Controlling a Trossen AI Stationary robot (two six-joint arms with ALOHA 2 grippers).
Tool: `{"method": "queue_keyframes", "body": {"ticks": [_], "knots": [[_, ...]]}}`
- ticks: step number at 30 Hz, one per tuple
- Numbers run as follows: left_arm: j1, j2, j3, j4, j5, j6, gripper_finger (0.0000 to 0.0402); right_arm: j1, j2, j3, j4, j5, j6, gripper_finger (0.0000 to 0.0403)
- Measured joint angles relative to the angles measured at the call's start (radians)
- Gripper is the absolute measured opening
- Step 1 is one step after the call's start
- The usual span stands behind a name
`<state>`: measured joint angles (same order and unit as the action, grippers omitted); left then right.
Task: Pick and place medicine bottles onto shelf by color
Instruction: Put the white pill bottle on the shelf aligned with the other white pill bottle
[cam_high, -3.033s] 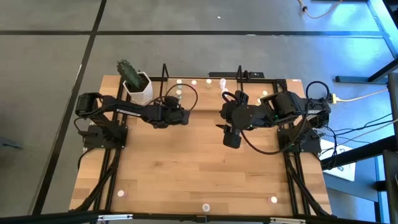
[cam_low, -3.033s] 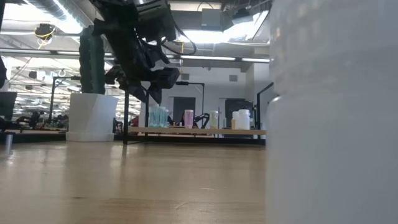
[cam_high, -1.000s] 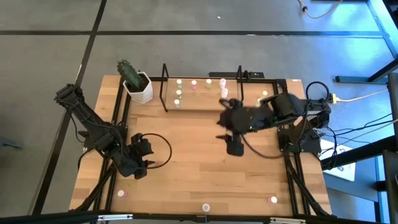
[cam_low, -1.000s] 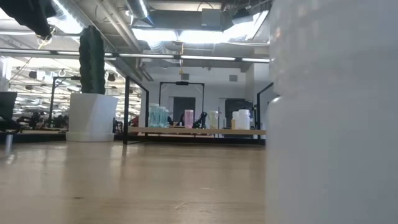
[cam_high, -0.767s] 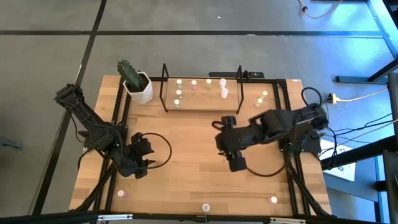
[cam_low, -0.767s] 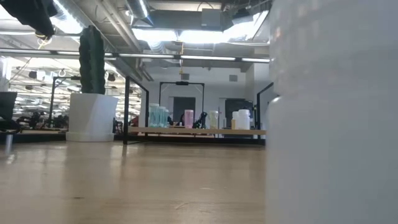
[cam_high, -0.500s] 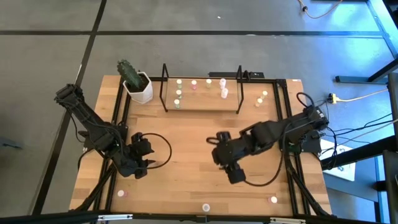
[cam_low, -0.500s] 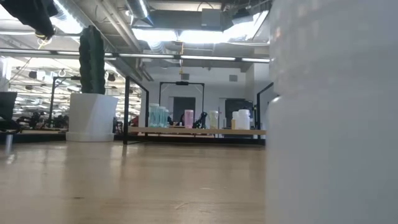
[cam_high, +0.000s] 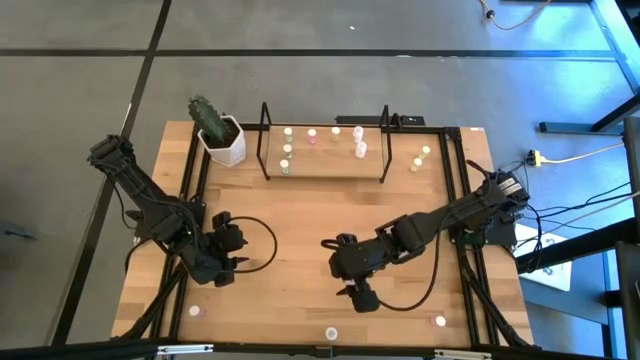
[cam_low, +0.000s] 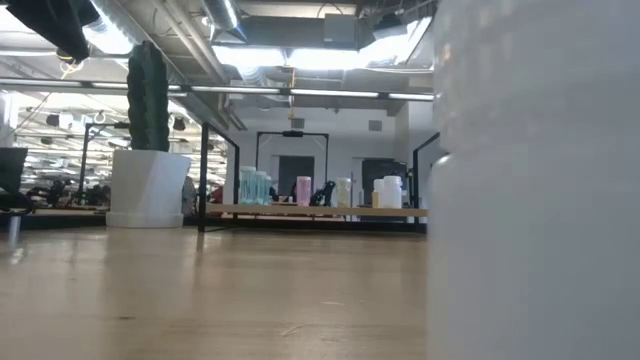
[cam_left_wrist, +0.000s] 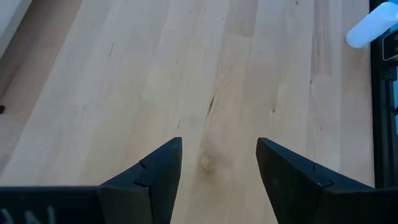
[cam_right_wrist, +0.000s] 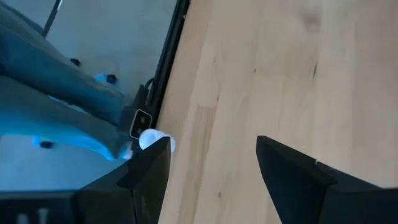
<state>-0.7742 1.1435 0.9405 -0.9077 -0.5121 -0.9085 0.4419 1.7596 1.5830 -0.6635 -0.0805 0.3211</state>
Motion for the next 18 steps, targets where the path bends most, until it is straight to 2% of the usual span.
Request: {"method": "queue_keyframes", "body": {"ticks": [4, 7, 14, 18], "knots": [[-0.003, 0.0, 0.0, 0.003, 0.0, 0.003, 0.02, 0.019, 0.0, -0.016, 0.003, 0.007, 0.061, 0.0239], [-0.013, 0.0, 0.0, 0.008, 0.0, 0.022, 0.0201, 0.043, 0.0, -0.018, -0.005, 0.023, 0.038, 0.0239], [-0.024, 0.0, 0.0, 0.014, 0.001, -0.002, 0.0201, 0.126, 0.015, -0.018, 0.003, 0.063, -0.166, 0.0239], [-0.015, 0.001, 0.0, 0.013, -0.015, -0.003, 0.0199, 0.152, 0.034, -0.018, 0.034, 0.096, -0.23, 0.0239]]}}
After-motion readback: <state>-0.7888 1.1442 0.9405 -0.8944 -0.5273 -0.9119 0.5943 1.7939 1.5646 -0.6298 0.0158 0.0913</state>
